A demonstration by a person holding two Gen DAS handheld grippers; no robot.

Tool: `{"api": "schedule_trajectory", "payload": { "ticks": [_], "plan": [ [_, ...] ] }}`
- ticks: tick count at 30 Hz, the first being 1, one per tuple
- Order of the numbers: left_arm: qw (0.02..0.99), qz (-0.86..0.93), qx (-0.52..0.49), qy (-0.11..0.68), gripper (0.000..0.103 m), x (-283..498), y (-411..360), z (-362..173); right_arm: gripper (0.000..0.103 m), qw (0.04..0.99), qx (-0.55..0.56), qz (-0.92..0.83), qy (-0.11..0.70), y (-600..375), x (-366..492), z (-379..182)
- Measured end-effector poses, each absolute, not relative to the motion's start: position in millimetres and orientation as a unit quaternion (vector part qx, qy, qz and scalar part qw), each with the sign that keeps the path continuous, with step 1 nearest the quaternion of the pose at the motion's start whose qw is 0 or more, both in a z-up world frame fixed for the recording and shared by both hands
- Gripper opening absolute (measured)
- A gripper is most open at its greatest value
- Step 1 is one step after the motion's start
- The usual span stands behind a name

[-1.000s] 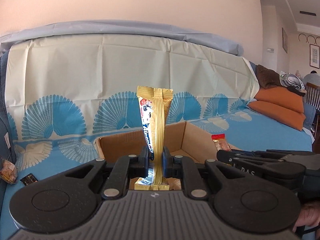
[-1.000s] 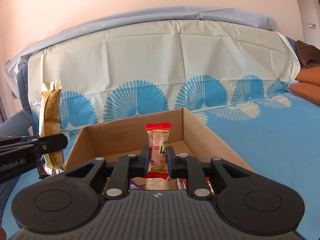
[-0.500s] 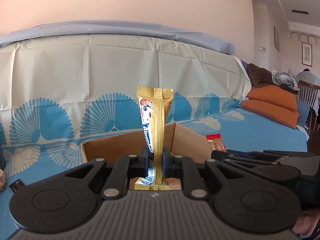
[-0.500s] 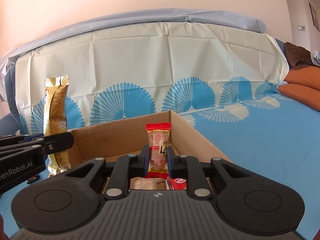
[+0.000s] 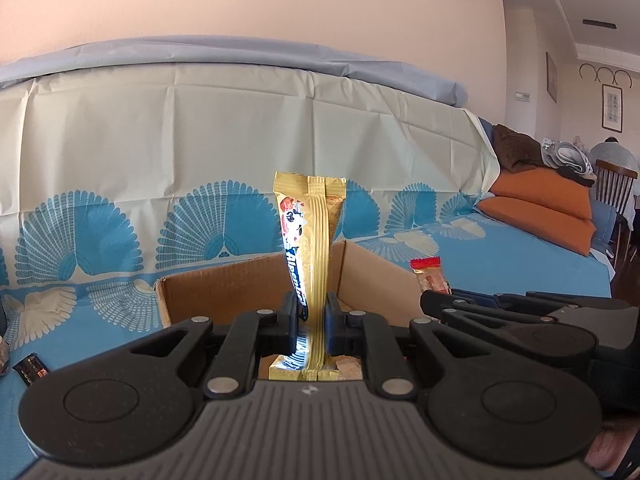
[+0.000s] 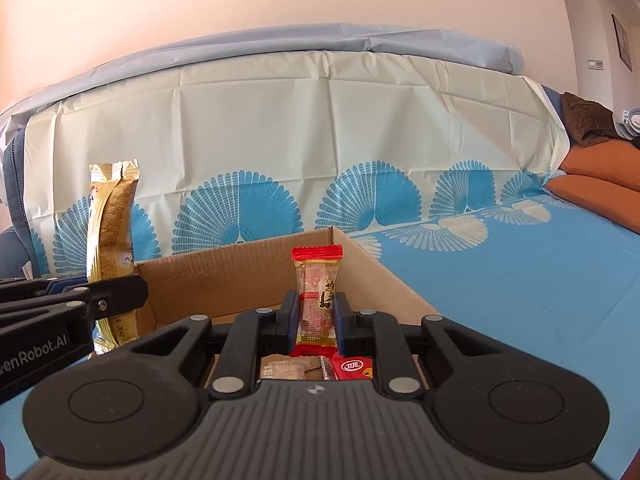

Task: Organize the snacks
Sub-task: 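Open both tools to drop the candy and wafer bar into the box, then grasp the dark chocolate bar with the right tool while the left tool approaches the cookie bag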

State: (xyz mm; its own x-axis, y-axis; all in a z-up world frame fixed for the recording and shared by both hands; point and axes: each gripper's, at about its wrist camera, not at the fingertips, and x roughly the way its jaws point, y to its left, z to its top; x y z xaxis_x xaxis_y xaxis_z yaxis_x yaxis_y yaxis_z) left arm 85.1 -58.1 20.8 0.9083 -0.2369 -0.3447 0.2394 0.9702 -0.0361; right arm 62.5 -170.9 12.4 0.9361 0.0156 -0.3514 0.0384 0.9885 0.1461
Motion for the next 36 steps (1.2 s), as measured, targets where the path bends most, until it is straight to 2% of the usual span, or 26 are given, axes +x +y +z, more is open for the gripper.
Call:
{"api": "schedule_trajectory", "payload": {
  "ticks": [11,13,14,15,16,18,24,25,27,28,31,32,34,36],
  "plan": [
    [0.976,-0.129,0.004,0.176,0.014,86.2,-57.7,19.8,0.018,0.983,0.07,-0.003,0.17,-166.2,60.1,14.1],
    [0.974,-0.135,0.006,0.181,0.022,87.2,-58.9,19.4,0.02,0.983,0.068,-0.012,0.17,-166.5,59.9,13.8],
    [0.975,-0.132,0.007,0.18,0.042,87.3,-58.2,19.1,0.025,0.984,0.065,-0.019,0.167,-166.7,59.7,14.7],
    [0.977,-0.125,0.008,0.174,0.051,85.8,-58.0,19.4,0.047,0.984,0.061,-0.029,0.163,-166.2,59.2,15.6],
    [0.978,-0.119,0.008,0.17,0.052,85.2,-57.0,20.2,0.065,0.985,0.06,-0.039,0.159,-166.2,58.8,16.5],
    [0.979,-0.117,0.001,0.166,0.053,84.6,-53.8,22.4,0.072,0.984,0.067,-0.049,0.156,-167.9,58.1,16.9],
    [0.986,-0.08,-0.021,0.144,0.051,77.7,-36.8,27.5,0.072,0.985,0.065,-0.054,0.15,-159.0,57.0,18.3],
    [0.987,-0.075,-0.023,0.141,0.048,75.5,-32.7,28.8,0.072,0.986,0.063,-0.052,0.147,-155.9,56.6,19.2],
    [0.987,-0.065,-0.03,0.141,0.029,70.4,-20.5,34.6,0.072,0.987,0.062,-0.049,0.139,-150.0,55.1,21.1],
    [0.987,-0.061,-0.039,0.146,0.025,68.9,-12.5,38.2,0.072,0.988,0.062,-0.046,0.136,-146.3,53.9,22.0],
    [0.978,-0.053,-0.098,0.175,0.022,76.5,21.9,60.8,0.071,0.989,0.069,-0.026,0.132,-135.8,51.0,24.5],
    [0.977,-0.048,-0.109,0.179,0.019,82.3,32.6,70.8,0.068,0.989,0.072,-0.015,0.132,-131.5,50.0,25.5],
    [0.978,-0.029,-0.099,0.181,0.019,94.6,49.6,88.6,0.046,0.987,0.082,0.018,0.136,-123.6,48.7,27.3],
    [0.982,-0.006,-0.083,0.17,0.02,107.5,67.2,99.8,0.04,0.986,0.086,0.047,0.136,-115.8,45.9,28.9]
  ]
}}
